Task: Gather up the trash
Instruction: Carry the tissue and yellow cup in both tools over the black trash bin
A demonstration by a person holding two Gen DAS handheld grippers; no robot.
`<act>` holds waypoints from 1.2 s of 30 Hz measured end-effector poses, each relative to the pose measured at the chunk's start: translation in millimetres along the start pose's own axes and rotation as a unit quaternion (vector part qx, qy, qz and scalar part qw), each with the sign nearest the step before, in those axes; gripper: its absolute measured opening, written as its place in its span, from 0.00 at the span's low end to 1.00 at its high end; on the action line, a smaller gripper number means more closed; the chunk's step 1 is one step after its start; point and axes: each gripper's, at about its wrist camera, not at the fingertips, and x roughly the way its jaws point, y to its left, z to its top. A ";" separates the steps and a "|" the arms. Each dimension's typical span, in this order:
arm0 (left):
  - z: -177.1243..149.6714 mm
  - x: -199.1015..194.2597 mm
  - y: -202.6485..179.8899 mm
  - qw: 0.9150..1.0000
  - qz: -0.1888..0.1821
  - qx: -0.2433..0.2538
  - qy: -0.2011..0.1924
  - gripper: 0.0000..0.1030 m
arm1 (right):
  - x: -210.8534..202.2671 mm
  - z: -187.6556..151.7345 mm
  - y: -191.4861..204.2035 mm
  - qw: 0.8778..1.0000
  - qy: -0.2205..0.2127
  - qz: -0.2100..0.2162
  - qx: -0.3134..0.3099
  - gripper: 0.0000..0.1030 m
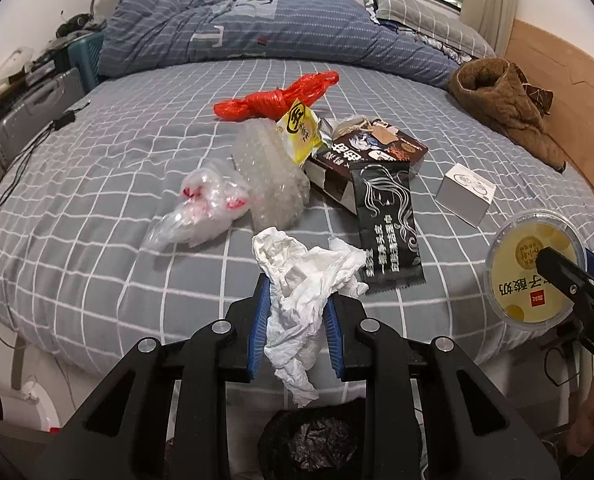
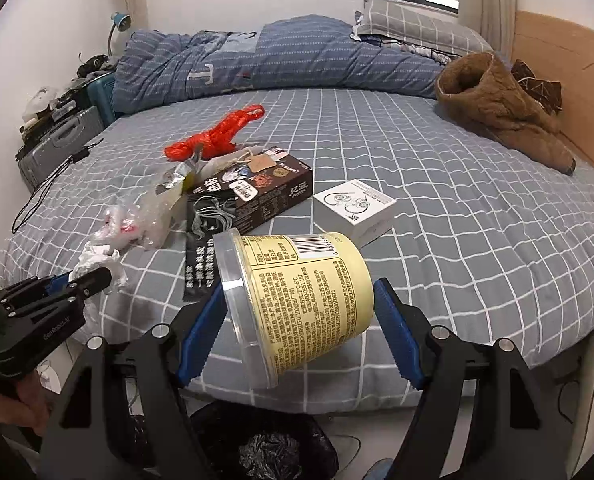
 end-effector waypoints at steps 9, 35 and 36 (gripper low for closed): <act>-33.6 -15.7 0.6 1.000 -0.006 -0.004 0.011 0.24 | -18.2 -22.6 11.1 1.000 0.005 -0.002 -0.010 0.69; -101.6 -61.5 -6.8 0.999 -0.011 0.009 0.030 0.24 | -71.5 -99.7 23.3 1.000 0.023 -0.005 -0.013 0.68; -104.0 -63.4 -7.4 0.999 -0.011 0.010 0.030 0.24 | -74.1 -104.0 24.2 1.000 0.025 -0.004 -0.013 0.68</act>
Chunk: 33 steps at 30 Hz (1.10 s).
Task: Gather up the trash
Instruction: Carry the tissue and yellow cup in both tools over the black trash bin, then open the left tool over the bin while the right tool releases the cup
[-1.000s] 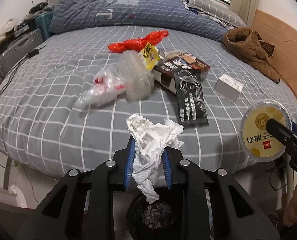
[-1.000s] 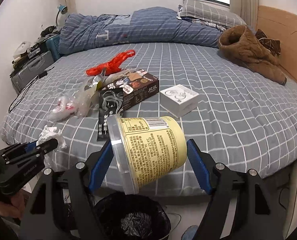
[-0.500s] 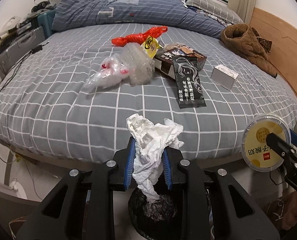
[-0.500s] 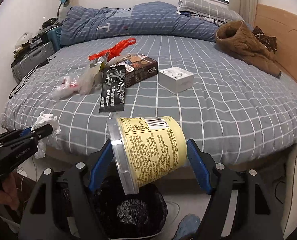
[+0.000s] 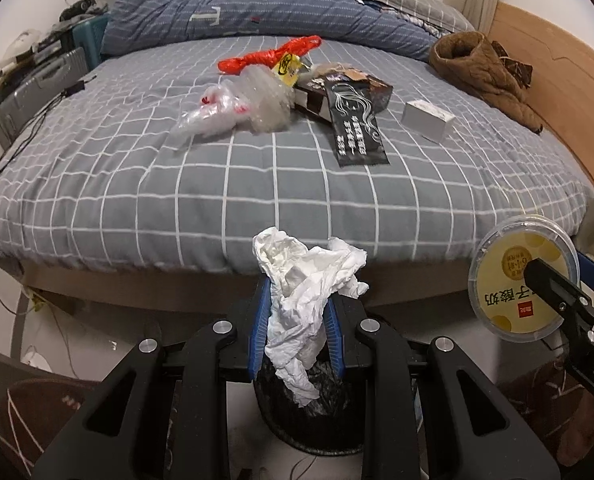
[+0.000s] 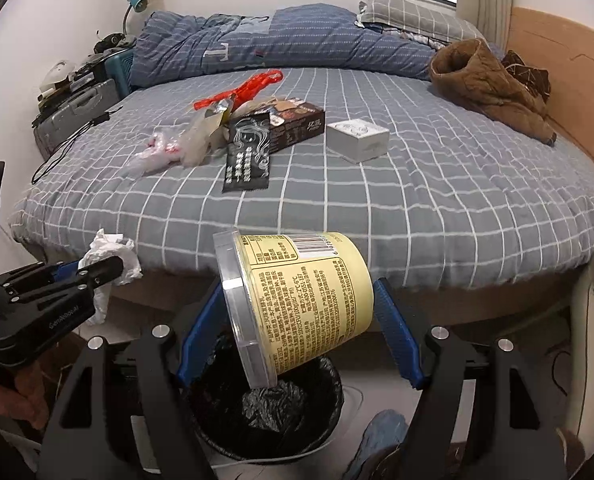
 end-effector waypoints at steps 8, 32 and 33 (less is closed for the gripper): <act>-27.0 -17.2 3.2 1.000 0.000 -0.018 0.022 0.24 | -11.6 -31.8 1.5 1.000 0.021 -0.011 0.002 0.68; -54.7 82.6 -15.9 0.995 -0.008 0.004 0.104 0.24 | 82.0 -69.6 -31.2 0.993 0.117 -0.013 0.032 0.68; -54.9 88.2 -18.0 0.994 -0.009 0.007 0.108 0.24 | 85.3 -70.7 -33.5 0.992 0.121 -0.012 0.036 0.68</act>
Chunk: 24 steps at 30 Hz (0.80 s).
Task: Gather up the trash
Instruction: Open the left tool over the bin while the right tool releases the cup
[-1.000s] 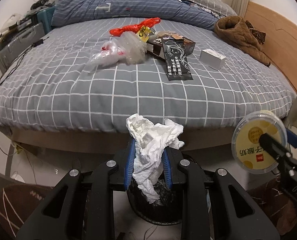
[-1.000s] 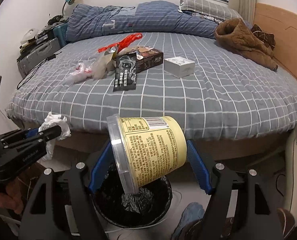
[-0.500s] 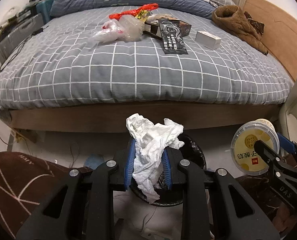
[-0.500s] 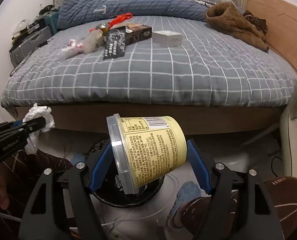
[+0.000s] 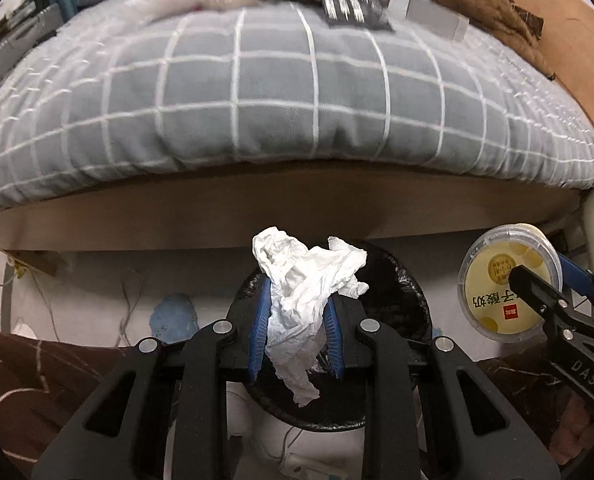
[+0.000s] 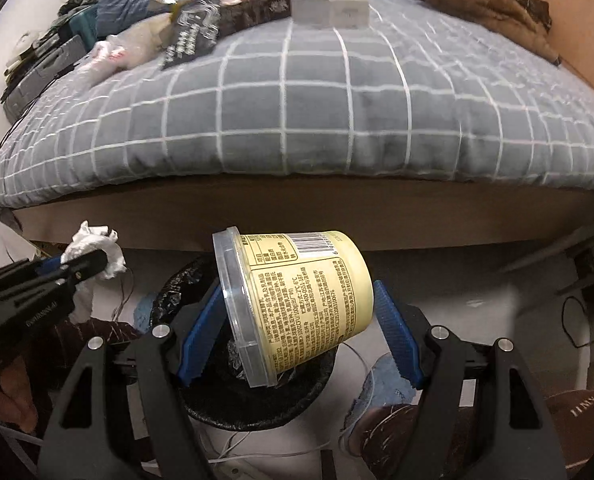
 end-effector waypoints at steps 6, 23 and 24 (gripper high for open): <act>4.7 26.9 -17.9 1.000 -0.010 0.019 0.020 0.24 | 14.9 0.8 -9.1 1.000 0.014 0.004 0.005 0.68; 5.7 78.6 -46.2 0.998 -0.006 0.021 0.064 0.65 | 42.6 -6.7 -14.5 0.999 0.044 -0.008 -0.005 0.68; 6.1 78.0 -45.8 0.998 -0.005 0.021 0.063 0.71 | 44.3 -8.1 -14.2 0.999 0.044 -0.006 -0.005 0.68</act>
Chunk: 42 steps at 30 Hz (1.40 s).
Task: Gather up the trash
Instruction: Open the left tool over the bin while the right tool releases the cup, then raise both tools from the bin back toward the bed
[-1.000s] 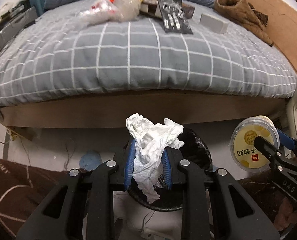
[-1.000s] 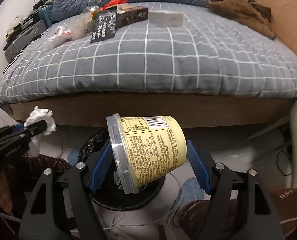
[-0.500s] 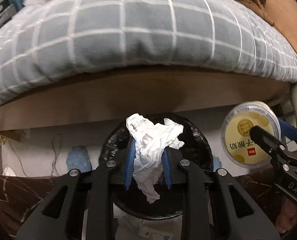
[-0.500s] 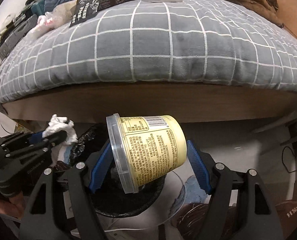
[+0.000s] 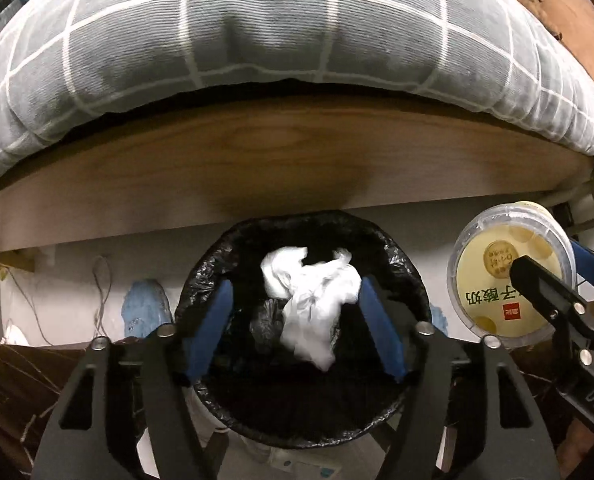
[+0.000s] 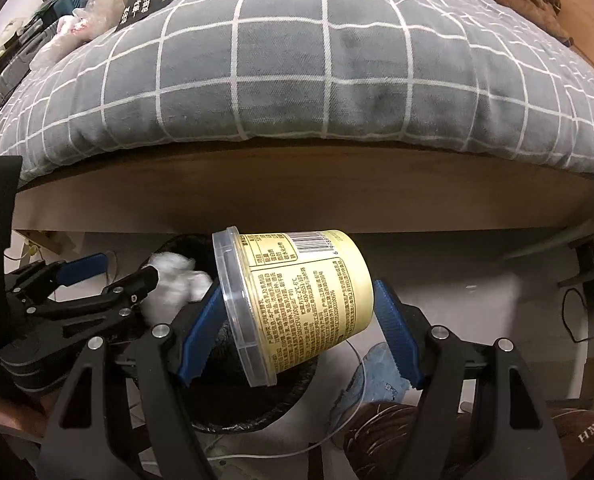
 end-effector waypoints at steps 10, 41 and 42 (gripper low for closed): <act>-6.5 -27.2 51.2 0.999 0.025 -0.029 -0.035 0.94 | 18.7 9.1 13.7 1.000 0.010 0.015 -0.013 0.68; -21.8 -31.3 122.3 0.995 0.055 -0.071 -0.031 0.94 | 65.8 3.5 101.2 0.997 0.056 0.010 -0.046 0.91; -22.1 -31.2 122.9 0.995 0.055 -0.071 -0.032 0.94 | 66.3 3.7 99.6 0.997 0.056 0.012 -0.043 0.91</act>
